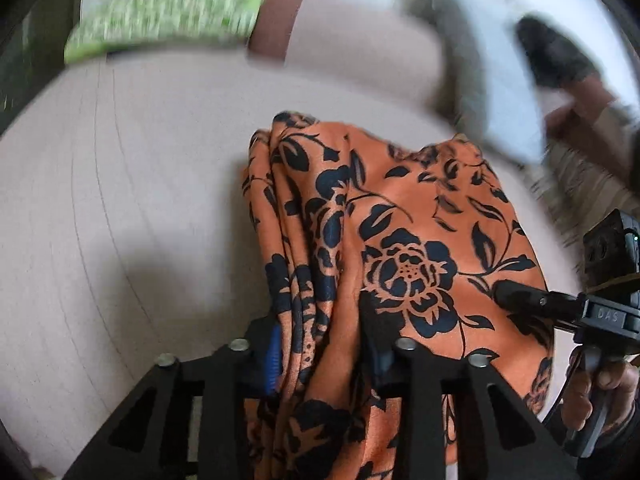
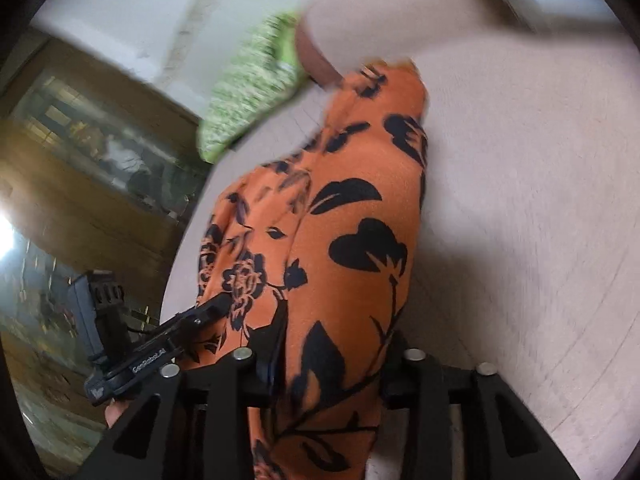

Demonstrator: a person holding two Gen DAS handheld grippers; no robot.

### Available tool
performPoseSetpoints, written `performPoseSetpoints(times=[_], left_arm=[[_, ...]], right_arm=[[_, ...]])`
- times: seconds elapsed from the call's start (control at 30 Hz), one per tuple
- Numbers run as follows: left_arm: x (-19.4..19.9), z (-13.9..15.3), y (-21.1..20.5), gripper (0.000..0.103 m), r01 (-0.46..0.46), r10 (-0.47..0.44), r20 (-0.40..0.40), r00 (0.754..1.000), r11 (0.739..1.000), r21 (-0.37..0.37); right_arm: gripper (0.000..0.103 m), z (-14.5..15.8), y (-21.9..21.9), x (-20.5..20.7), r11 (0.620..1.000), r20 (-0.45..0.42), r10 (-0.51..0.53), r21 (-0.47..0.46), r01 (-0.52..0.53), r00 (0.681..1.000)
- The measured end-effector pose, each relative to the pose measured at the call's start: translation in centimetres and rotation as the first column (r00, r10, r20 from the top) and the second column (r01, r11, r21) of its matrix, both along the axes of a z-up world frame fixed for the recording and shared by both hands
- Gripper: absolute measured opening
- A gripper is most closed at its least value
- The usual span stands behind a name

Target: Fold small clothes

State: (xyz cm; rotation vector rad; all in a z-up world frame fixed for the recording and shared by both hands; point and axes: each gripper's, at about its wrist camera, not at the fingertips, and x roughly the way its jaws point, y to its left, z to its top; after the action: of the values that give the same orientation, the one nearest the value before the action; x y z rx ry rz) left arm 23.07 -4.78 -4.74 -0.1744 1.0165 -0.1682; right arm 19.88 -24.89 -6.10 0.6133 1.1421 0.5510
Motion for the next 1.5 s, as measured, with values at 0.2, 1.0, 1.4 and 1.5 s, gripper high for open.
performPoseSetpoints(times=[0.2,1.0,1.4,1.5], left_arm=[[-0.6,-0.5,-0.1,0.060,-0.030,0.028,0.047,0.998,0.999,0.041],[0.8,0.5,0.2,0.076,-0.032,0.036,0.050,0.998,0.997,-0.077],[0.7,-0.9,0.9,0.057,-0.021,0.021,0.006,1.000,0.998,-0.064],[0.0,0.6,2.0,0.057,-0.053,0.059,0.055,0.997,0.993,-0.108]], right_arm=[[0.065,-0.9,-1.0,-1.6,0.998,-0.004,-0.044,0.037,0.044,0.999],[0.066,-1.3,-1.4,-0.6,0.993,-0.026,-0.116,0.023,0.117,0.993],[0.066,-3.1,-2.2,4.0,0.981,-0.109,-0.124,0.139,0.138,0.986],[0.065,-1.9,-2.2,2.8,0.988,-0.055,-0.099,0.117,0.105,0.994]])
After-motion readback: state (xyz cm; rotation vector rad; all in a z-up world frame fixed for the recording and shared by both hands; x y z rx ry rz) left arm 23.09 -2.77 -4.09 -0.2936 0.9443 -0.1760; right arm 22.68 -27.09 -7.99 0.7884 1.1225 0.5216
